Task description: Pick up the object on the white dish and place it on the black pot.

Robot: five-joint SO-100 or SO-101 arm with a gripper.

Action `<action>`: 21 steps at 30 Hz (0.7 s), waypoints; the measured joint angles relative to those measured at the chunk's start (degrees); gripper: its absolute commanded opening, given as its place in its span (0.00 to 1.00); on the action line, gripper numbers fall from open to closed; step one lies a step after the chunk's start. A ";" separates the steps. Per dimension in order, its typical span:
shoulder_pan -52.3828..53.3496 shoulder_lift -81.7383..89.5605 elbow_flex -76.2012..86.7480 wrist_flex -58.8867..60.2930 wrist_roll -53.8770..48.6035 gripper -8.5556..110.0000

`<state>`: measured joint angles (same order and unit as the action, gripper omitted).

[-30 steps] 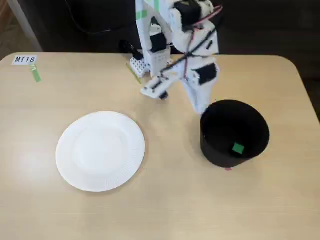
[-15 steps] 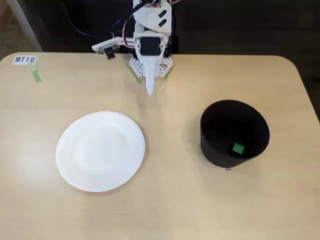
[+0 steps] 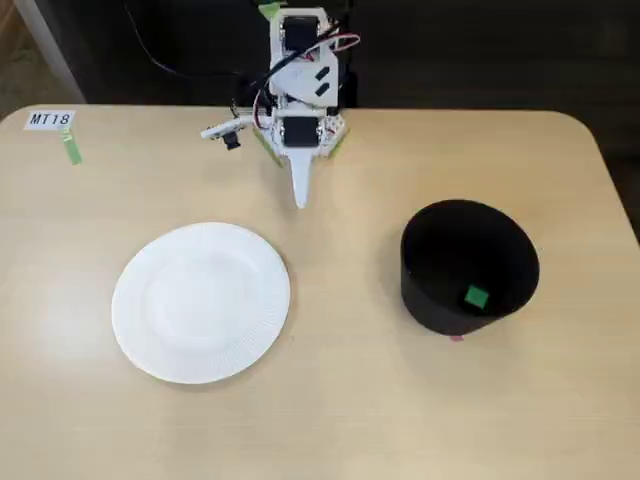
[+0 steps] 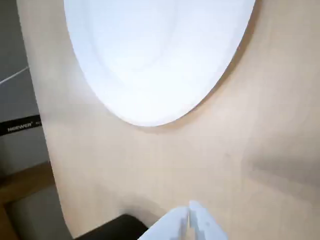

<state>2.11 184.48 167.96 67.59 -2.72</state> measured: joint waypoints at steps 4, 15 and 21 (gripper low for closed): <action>-1.85 -0.09 2.81 0.00 0.00 0.07; -2.20 -0.09 7.12 -2.20 0.00 0.07; -2.81 -0.09 7.12 -2.37 0.00 0.12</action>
<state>-0.70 184.39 175.08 65.21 -2.72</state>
